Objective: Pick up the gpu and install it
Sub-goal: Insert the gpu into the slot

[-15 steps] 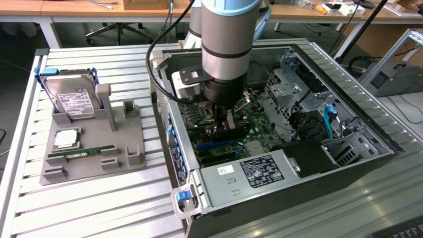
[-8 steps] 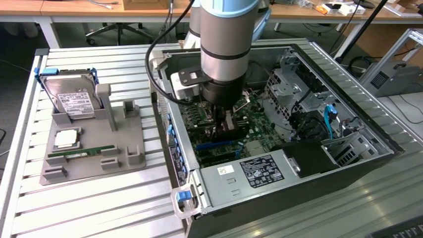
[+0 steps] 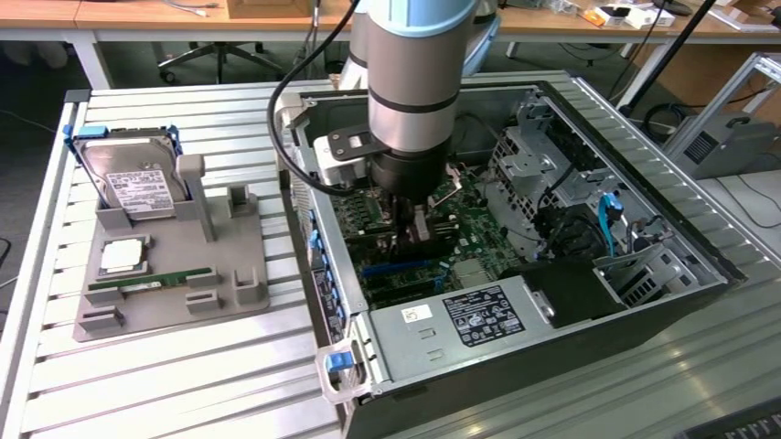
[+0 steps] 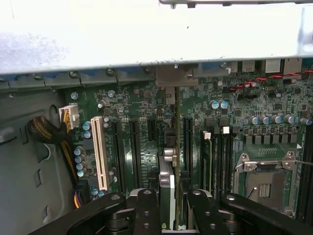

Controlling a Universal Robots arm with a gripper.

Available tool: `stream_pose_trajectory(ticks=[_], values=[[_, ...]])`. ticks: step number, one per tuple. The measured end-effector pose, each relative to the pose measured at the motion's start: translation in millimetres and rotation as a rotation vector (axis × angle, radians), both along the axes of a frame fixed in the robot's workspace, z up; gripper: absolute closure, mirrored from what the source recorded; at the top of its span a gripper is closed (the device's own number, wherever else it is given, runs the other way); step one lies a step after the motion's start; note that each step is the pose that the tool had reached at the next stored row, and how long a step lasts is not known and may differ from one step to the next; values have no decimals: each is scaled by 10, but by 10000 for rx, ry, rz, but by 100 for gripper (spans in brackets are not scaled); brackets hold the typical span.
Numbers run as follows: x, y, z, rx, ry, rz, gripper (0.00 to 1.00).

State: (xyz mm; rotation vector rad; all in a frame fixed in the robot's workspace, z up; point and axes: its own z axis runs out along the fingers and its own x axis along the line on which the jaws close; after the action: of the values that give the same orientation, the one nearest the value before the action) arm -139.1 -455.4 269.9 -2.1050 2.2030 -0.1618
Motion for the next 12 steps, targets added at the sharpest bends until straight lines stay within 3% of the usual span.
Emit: stream_pose_trajectory(ticks=[12], values=[[-11, 5, -55, -1, 1, 0, 73]])
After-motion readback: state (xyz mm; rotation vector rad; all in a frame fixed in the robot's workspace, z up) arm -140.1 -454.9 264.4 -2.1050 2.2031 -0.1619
